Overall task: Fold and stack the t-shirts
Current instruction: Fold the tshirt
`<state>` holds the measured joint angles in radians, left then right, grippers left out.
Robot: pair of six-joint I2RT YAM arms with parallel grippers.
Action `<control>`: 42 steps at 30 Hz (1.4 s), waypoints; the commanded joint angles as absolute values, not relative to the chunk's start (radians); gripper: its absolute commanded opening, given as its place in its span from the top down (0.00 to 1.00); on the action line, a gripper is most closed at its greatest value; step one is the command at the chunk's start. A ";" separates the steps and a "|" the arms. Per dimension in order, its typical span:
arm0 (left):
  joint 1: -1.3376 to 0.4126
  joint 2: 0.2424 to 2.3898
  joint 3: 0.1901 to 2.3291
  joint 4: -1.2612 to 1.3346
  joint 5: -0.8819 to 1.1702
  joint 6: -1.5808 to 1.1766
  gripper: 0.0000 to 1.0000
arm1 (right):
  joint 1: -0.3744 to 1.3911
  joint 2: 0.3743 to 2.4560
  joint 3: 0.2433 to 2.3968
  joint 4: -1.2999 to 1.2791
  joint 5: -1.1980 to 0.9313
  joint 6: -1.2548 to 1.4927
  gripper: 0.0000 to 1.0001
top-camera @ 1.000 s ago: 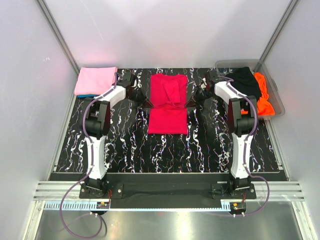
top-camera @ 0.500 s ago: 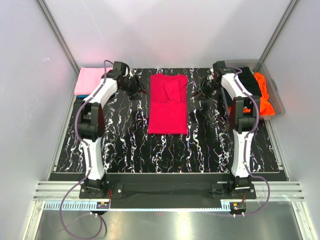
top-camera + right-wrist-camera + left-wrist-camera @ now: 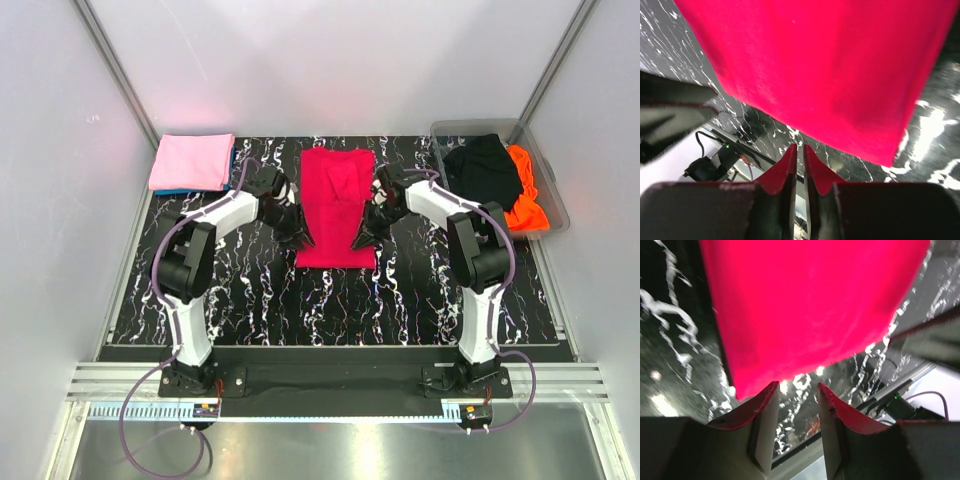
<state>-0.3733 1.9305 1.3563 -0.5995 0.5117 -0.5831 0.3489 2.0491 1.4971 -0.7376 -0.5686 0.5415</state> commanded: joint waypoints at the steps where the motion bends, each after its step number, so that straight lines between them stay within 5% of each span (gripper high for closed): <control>1: -0.351 1.962 1.373 -0.532 0.491 -0.571 0.60 | 0.336 2.072 1.497 -0.663 -0.552 0.552 0.85; 16: -0.362 1.887 1.039 -0.482 0.436 -0.581 0.62 | 0.354 1.958 1.140 -0.506 -0.555 0.577 0.86; 22: -0.451 1.679 0.804 -0.457 0.431 -0.621 0.63 | 0.385 1.751 0.911 -0.428 -0.574 0.623 0.85; 28: -0.488 1.378 0.716 -0.451 0.486 -0.702 0.53 | 0.388 1.505 0.758 -0.434 -0.578 0.656 0.73; 33: -0.486 1.409 0.842 -0.449 0.503 -0.703 0.53 | 0.385 1.528 0.863 -0.434 -0.606 0.646 0.69; 42: -0.468 1.762 1.193 -0.402 0.568 -0.729 0.62 | 0.385 1.865 1.218 -0.434 -0.726 0.678 0.76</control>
